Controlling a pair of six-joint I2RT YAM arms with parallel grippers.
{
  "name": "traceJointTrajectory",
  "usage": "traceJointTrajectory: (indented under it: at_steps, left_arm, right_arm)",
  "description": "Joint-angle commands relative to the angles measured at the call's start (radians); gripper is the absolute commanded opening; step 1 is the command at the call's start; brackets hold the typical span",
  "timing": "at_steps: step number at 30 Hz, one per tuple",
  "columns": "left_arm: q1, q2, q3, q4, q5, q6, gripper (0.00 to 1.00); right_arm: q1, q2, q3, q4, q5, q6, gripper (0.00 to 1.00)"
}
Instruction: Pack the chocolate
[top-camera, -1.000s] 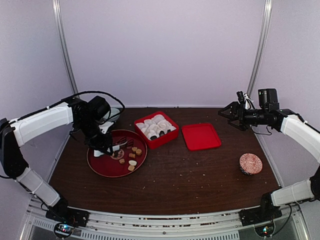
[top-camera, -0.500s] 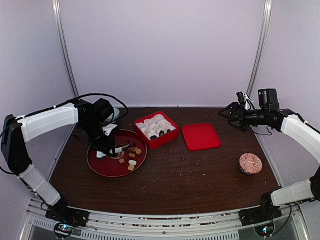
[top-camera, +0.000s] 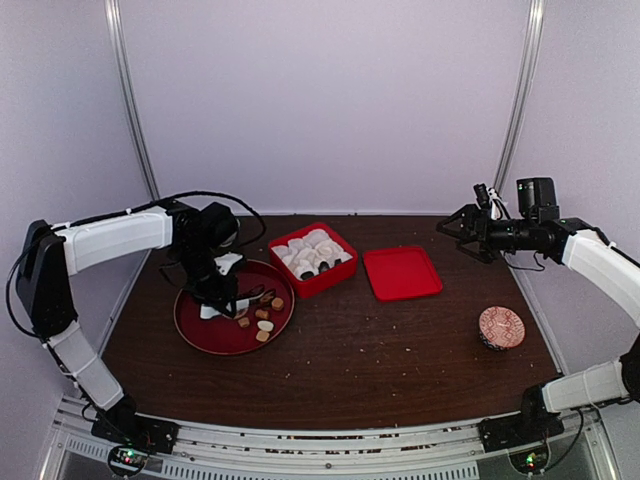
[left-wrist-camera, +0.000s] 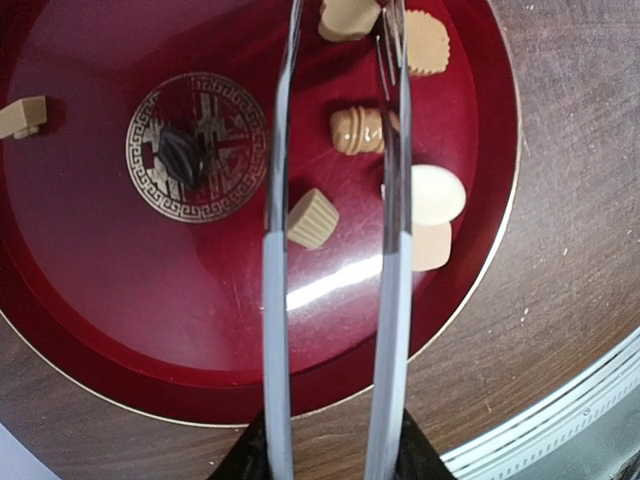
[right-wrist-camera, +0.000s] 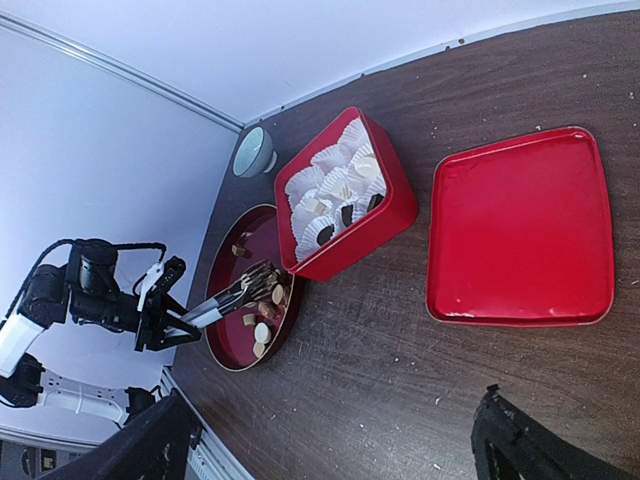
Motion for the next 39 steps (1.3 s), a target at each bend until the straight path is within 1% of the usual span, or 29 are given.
traceJointTrajectory:
  at_steps: [1, 11, 18, 22, 26, 30, 34, 39]
  left_arm:
    - [-0.005, 0.024, 0.045, 0.030, -0.008, 0.015, 0.35]
    - [0.000, 0.018, 0.045, 0.014, -0.003, 0.005, 0.26]
    - [0.038, -0.045, 0.040, 0.003, 0.017, -0.015, 0.22]
    - [0.054, -0.066, 0.072, 0.000, 0.023, -0.014, 0.19]
    - [0.060, -0.063, 0.138, -0.009, 0.035, -0.015, 0.17]
    - [0.063, -0.033, 0.255, -0.002, 0.039, -0.019, 0.17]
    - [0.063, 0.052, 0.390, 0.009, 0.042, -0.039, 0.17]
    - [0.063, 0.148, 0.500, 0.012, 0.013, -0.056, 0.17]
  right_arm:
    - [0.008, -0.013, 0.012, 0.013, 0.000, -0.003, 1.00]
    - [0.008, -0.006, 0.018, 0.012, -0.001, -0.004, 1.00]
    - [0.008, -0.007, 0.014, 0.014, 0.000, -0.006, 1.00]
    - [0.008, -0.005, 0.009, 0.020, -0.002, -0.003, 1.00]
    - [0.009, -0.006, 0.009, 0.024, -0.003, -0.001, 1.00]
    - [0.008, -0.010, 0.005, 0.026, -0.001, 0.001, 1.00]
    - [0.008, -0.017, -0.007, 0.040, 0.002, 0.012, 1.00]
    - [0.008, -0.024, -0.010, 0.035, 0.007, 0.010, 1.00]
